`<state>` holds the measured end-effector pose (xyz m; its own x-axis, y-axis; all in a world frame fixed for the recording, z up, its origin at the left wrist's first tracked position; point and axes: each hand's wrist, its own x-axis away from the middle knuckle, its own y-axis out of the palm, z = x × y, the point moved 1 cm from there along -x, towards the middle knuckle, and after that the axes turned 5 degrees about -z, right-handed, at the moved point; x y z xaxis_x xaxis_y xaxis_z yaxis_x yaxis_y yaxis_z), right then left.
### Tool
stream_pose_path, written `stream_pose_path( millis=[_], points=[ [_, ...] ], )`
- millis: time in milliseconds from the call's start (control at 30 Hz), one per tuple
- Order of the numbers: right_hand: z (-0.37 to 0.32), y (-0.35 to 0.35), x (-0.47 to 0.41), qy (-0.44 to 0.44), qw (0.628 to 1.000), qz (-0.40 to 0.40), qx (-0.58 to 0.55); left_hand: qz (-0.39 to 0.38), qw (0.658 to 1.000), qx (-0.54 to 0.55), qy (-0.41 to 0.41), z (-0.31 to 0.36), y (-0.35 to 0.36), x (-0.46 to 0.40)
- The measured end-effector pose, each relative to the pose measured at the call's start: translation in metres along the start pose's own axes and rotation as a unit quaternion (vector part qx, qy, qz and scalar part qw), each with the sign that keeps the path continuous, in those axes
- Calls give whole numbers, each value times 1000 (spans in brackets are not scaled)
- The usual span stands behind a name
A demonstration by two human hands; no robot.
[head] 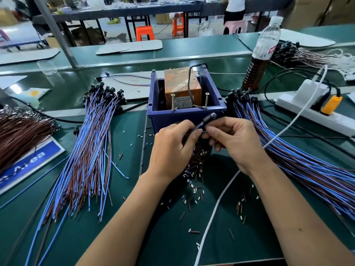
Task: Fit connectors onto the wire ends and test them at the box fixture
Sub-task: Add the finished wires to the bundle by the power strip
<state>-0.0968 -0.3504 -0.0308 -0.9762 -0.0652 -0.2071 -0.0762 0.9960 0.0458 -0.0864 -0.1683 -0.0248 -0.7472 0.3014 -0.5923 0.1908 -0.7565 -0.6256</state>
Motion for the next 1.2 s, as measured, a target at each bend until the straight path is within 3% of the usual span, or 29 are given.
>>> stream_pose_path(
  millis=[633, 833, 1200],
  points=[
    [-3, 7, 2, 37, 999, 31, -16, -19, 975, 195, -104, -5, 6, 0],
    [-5, 11, 3, 54, 997, 24, -46, -16, 972, 211, -104, -4, 5, 1],
    [1, 19, 4, -15, 995, 84, 51, -2, 973, 201, -114, 1, 6, 1]
  ],
)
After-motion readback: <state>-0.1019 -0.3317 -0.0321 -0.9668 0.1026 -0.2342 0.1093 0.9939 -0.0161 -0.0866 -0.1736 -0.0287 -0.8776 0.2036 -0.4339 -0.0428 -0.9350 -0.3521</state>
